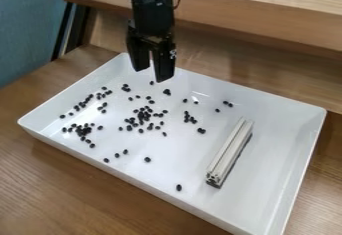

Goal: Sweep into pile

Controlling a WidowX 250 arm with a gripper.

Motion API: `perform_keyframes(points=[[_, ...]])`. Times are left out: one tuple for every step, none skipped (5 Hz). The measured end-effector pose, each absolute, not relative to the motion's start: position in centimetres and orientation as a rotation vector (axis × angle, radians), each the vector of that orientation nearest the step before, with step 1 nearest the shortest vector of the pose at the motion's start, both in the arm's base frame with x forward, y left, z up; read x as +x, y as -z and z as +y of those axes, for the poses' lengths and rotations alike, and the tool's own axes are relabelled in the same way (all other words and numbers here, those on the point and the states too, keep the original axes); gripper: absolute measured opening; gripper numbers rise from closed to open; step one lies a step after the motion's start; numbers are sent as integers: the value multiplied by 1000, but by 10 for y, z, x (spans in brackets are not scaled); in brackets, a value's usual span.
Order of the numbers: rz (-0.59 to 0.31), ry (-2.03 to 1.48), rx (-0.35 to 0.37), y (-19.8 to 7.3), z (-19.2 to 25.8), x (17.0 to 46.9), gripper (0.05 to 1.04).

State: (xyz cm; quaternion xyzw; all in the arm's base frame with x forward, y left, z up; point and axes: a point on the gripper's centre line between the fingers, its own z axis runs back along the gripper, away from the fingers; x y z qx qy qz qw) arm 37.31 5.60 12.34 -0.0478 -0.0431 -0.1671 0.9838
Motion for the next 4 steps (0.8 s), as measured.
perform_keyframes(points=[[-48, 333, -111, -108, 55, 371, 1000], [-38, 388, -115, -90, 33, 368, 1001], [-39, 415, -109, -84, 4, 369, 1000], [-38, 357, -115, -75, -15, 366, 1000]])
